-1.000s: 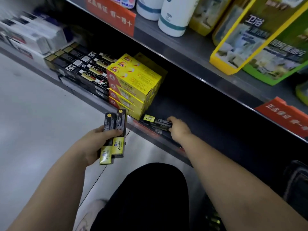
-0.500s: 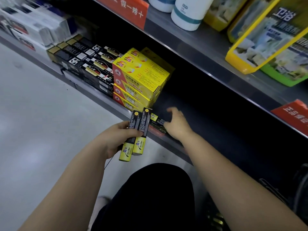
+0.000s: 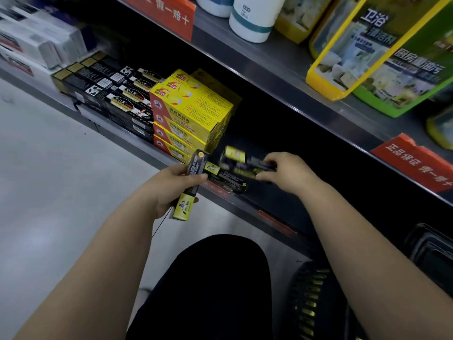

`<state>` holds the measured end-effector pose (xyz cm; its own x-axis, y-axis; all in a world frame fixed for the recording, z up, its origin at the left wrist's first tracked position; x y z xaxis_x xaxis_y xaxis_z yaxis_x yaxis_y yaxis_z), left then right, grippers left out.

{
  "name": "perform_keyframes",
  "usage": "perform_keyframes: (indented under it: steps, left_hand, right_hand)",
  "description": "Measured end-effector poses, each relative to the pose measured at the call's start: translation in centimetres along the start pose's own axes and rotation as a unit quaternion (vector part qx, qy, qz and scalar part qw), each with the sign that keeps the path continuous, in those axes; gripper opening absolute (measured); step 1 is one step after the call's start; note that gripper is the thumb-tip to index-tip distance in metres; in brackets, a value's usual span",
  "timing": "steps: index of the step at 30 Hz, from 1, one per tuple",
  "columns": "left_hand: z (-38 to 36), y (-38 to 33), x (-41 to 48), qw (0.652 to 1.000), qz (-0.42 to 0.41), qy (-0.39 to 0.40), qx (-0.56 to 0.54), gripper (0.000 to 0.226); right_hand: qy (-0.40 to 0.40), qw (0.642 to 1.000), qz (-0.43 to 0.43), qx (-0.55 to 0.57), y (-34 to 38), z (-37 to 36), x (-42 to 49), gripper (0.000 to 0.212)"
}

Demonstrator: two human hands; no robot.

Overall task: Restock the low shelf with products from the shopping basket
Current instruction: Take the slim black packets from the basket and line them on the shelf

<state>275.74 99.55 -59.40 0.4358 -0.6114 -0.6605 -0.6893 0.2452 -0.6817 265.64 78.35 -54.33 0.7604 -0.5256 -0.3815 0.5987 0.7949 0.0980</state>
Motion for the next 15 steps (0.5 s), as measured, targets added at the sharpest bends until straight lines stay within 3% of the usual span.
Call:
perform_keyframes:
  steps: [5, 13, 15]
  left_hand:
    - [1.3, 1.1, -0.1, 0.999, -0.005, -0.045, -0.021, 0.042]
    - [2.4, 2.3, 0.4, 0.996, -0.009, -0.088, 0.005, 0.039]
    - [2.5, 2.1, 0.7, 0.995, -0.02, -0.098, 0.024, 0.033]
  right_hand:
    - [-0.007, 0.995, -0.093, -0.04, -1.1, -3.5, 3.5, 0.036]
    - [0.092, 0.993, -0.067, -0.044, 1.6, -9.6, 6.0, 0.044]
    - [0.114, 0.99, -0.073, -0.035, 1.9, -10.3, 5.9, 0.059]
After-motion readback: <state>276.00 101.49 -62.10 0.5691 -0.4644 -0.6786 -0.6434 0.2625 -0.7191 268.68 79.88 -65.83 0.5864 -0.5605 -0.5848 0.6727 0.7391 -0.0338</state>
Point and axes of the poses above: each hand's wrist, its own x-axis towards the middle knuckle, its own z-axis out of the back of the hand, y = z × x, the point moved 5 cm from there along x, towards the middle knuckle, and after that the axes turned 10 degrees about -x, right-handed, at the moved point
